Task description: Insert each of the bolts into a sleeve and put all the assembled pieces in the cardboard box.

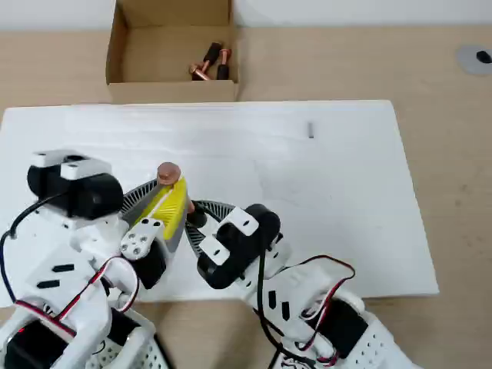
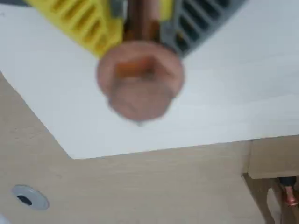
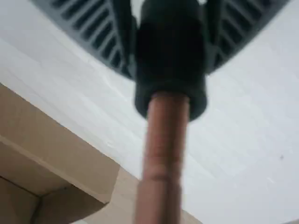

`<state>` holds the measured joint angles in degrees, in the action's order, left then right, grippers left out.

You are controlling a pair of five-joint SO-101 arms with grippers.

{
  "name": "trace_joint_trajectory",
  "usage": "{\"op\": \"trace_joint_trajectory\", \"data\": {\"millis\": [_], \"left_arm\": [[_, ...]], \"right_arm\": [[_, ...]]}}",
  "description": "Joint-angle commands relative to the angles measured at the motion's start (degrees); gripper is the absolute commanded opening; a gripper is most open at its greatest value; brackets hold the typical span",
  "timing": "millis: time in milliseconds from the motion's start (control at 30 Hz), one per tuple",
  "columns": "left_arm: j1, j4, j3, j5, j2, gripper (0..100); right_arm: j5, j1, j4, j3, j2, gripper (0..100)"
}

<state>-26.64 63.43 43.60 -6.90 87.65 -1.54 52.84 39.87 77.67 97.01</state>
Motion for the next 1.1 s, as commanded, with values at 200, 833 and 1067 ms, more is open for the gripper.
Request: {"op": "trace_joint_trajectory", "data": {"millis": [200,833,1067], "left_arm": [[0.4,3.2,-0.5,-0.2,3.5,1],[-4.5,3.6,-0.5,-0.4,3.2,9],[-4.6,8.0,-1.8,-4.7,3.1,15]], "right_arm": [[-0.4,-0.7,-1.2,-0.7,0.9,0.9],[-0.1,-0.7,-1.2,-0.5,0.9,0.9],[-0.1,-0.8,1.8,-0.7,0.9,0.9]]}}
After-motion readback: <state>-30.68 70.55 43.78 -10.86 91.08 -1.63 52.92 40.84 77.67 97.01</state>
